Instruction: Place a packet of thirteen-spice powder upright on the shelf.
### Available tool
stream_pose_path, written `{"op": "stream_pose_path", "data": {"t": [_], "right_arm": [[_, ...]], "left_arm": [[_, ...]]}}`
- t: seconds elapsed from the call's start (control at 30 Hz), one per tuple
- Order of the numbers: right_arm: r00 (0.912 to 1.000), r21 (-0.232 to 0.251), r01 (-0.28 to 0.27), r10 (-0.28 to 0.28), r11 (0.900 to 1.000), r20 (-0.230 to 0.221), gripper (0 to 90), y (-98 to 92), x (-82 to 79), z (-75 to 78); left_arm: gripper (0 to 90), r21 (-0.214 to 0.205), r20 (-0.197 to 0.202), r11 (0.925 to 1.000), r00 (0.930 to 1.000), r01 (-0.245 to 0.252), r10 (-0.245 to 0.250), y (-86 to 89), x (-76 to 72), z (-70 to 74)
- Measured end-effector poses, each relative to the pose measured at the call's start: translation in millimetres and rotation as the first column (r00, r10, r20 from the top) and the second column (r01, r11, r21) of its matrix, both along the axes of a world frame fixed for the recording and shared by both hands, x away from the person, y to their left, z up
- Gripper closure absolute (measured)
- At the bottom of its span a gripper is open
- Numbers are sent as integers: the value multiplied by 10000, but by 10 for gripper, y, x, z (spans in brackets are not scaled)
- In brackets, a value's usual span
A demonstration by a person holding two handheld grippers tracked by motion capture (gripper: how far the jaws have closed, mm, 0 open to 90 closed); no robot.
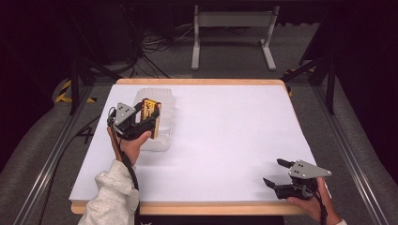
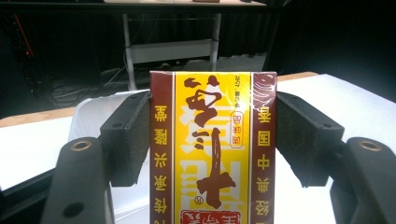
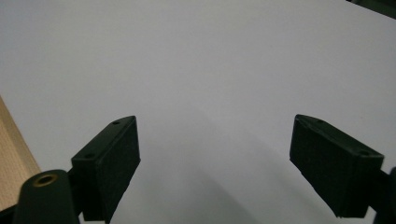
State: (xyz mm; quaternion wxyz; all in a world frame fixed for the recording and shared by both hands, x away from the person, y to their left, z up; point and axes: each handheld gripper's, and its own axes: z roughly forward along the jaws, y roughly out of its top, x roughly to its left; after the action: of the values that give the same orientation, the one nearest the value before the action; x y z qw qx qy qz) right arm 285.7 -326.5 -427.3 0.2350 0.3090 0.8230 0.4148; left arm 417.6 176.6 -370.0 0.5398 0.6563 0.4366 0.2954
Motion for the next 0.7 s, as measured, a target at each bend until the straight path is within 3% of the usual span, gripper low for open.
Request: {"op": "stream_pose_path", "data": {"t": [0.37,0.7], "right_arm": [[10000,-106,-68,68,9999,16,166,20,13,-8],[10000,-138,-65,64,9999,-45,165,31,18,-16]], "left_arm": [[323,-522,212,9980,9991,-363,374,96,-142,-13],[322,-362,339,9989,9989,-299,312,102,-315,14]]}}
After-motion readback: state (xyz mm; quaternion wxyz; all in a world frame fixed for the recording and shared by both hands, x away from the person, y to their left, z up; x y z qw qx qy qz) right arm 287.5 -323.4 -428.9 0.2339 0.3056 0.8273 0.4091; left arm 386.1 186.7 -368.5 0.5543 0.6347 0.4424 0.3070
